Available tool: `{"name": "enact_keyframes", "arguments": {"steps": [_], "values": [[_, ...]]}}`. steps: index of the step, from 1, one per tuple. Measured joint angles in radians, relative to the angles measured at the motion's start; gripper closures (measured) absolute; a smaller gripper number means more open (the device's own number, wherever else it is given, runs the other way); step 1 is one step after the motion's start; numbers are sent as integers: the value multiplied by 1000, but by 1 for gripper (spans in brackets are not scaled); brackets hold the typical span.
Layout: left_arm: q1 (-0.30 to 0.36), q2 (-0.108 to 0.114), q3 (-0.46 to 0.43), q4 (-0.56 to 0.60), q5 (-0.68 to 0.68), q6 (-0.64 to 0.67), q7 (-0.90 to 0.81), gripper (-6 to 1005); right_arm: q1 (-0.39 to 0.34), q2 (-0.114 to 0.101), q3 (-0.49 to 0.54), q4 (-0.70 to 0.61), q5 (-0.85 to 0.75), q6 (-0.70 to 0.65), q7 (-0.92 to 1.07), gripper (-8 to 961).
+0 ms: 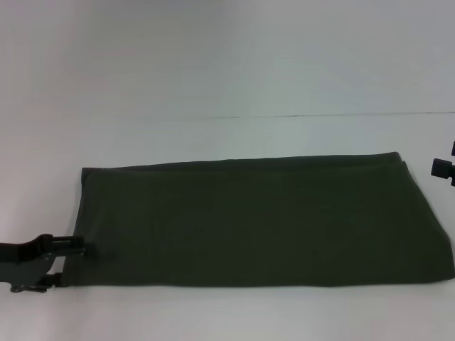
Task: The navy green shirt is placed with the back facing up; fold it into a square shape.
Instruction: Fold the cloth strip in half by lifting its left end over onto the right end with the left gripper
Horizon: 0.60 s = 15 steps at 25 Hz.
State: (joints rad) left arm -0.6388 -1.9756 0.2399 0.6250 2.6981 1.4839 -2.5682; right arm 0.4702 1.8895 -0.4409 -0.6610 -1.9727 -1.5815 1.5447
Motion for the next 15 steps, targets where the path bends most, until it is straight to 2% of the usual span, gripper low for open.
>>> {"name": "enact_keyframes", "arguments": {"steps": [15], "values": [[-25, 6, 3, -64, 0, -63, -1, 116, 2, -1, 6, 2, 3, -1, -3, 22]]}}
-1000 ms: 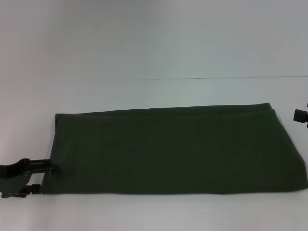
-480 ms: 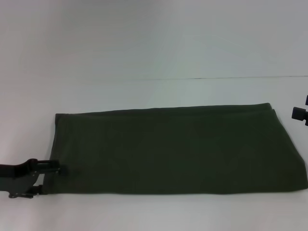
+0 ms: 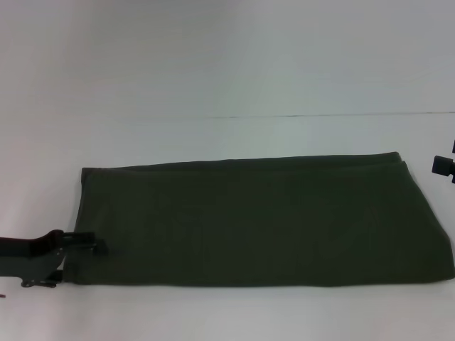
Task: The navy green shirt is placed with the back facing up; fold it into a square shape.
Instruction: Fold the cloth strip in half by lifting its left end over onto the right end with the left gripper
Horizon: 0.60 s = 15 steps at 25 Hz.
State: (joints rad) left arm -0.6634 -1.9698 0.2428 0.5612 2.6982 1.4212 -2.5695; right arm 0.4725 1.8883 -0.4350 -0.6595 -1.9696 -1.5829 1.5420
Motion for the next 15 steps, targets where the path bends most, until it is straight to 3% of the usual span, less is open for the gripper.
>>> {"name": "enact_keyframes", "arguments": {"steps": [15], "values": [[-38, 1, 21, -48, -8, -34, -11, 114, -2, 0, 6, 0, 3, -5, 0, 22]]}}
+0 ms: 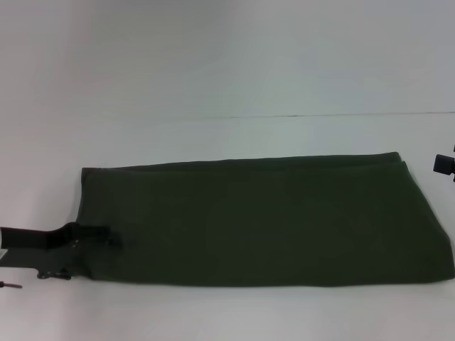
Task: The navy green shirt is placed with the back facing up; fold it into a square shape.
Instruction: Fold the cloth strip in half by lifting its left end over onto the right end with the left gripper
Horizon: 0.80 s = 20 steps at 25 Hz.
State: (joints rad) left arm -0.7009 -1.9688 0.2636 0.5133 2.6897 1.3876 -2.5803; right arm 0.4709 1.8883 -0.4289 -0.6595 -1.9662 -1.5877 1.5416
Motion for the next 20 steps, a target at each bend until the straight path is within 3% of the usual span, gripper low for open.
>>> {"name": "enact_keyframes", "arguments": {"steps": [15, 20], "values": [[-6, 1, -5, 1, -2, -20, -14, 124, 6, 0, 1, -2, 1, 4, 1, 22], [-6, 2, -2, 1, -2, -21, -21, 171, 10, 0, 1, -2, 1, 5, 1, 22]]}}
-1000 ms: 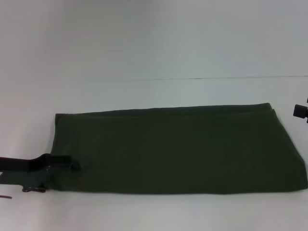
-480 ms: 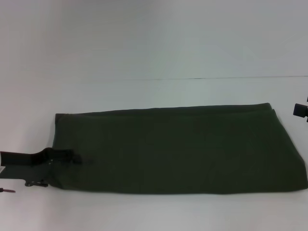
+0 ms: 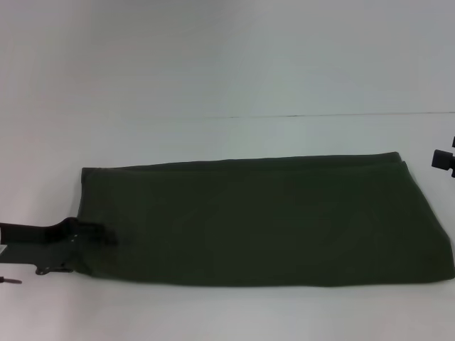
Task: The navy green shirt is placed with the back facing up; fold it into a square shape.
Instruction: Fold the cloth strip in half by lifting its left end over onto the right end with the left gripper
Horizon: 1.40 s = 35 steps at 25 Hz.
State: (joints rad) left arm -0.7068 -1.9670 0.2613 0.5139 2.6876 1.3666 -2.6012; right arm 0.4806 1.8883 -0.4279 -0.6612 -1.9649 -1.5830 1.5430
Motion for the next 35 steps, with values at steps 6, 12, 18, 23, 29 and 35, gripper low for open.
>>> {"name": "enact_keyframes", "arguments": {"steps": [6, 12, 18, 23, 29, 35], "values": [[2, 0, 1, 0, 0, 0, -1, 397, 3, 0, 0, 0, 0, -2, 0, 22], [0, 1, 2, 0, 0, 1, -1, 485, 4, 0, -7, 0, -2, -6, 0, 22], [0, 1, 3, 0, 5, 2, 2, 504, 5, -1, -44, 0, -6, -26, -27, 22], [0, 1, 3, 0, 6, 6, 4, 520, 0, -14, -89, -1, -30, -106, -112, 22], [-1, 0, 2, 0, 6, 8, 4, 594, -10, -32, -91, -1, -48, -180, -193, 22], [-1, 0, 4, 0, 6, 11, 4, 660, -19, -35, -92, -1, -56, -203, -222, 22]]}}
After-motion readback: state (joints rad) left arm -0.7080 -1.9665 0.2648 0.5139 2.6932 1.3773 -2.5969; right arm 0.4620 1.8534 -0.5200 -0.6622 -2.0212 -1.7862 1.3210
